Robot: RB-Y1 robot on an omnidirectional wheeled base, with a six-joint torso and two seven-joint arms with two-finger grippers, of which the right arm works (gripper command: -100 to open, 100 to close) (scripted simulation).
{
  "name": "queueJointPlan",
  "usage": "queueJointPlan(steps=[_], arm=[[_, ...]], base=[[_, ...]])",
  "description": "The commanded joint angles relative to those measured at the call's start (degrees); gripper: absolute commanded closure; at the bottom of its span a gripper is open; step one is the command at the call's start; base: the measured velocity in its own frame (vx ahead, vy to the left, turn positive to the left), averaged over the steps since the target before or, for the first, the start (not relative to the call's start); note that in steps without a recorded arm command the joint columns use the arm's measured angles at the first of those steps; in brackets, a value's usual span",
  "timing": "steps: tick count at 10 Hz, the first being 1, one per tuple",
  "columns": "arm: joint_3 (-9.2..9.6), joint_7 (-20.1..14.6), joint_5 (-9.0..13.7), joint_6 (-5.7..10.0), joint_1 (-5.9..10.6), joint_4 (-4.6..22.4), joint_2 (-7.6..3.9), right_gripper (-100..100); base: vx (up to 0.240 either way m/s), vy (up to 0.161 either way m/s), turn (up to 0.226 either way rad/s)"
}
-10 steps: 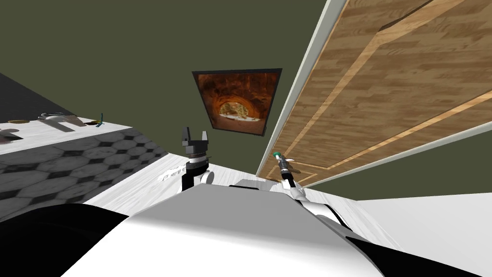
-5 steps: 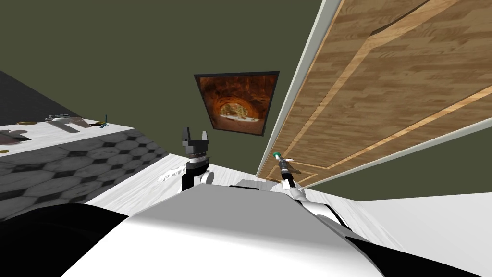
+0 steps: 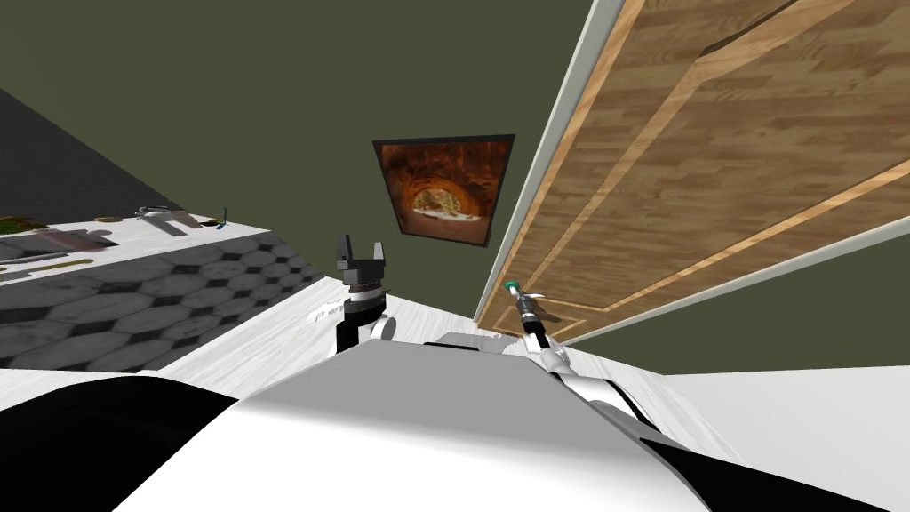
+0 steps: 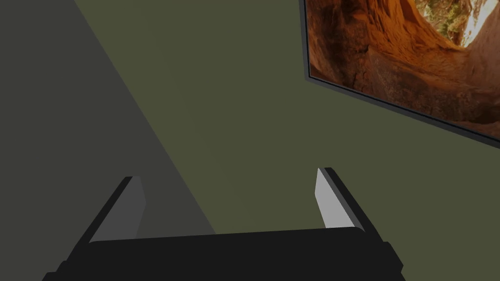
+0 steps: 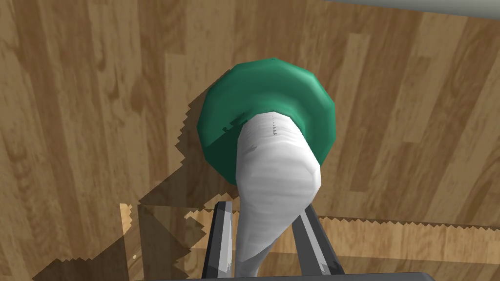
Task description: Pull the door open
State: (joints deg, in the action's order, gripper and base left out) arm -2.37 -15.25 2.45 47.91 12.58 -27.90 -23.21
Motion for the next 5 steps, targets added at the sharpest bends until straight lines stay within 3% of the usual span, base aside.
queueJointPlan(steps=[1, 5], arm=[[1.22, -1.5, -0.7, 1.12, -0.53, 0.1, -0.75, 100], [3.68, -4.9, -2.2, 3.16, -1.67, -0.2, -2.74, 100]], base=[[-0.234, -0.115, 0.136], [-0.217, -0.086, 0.120]])
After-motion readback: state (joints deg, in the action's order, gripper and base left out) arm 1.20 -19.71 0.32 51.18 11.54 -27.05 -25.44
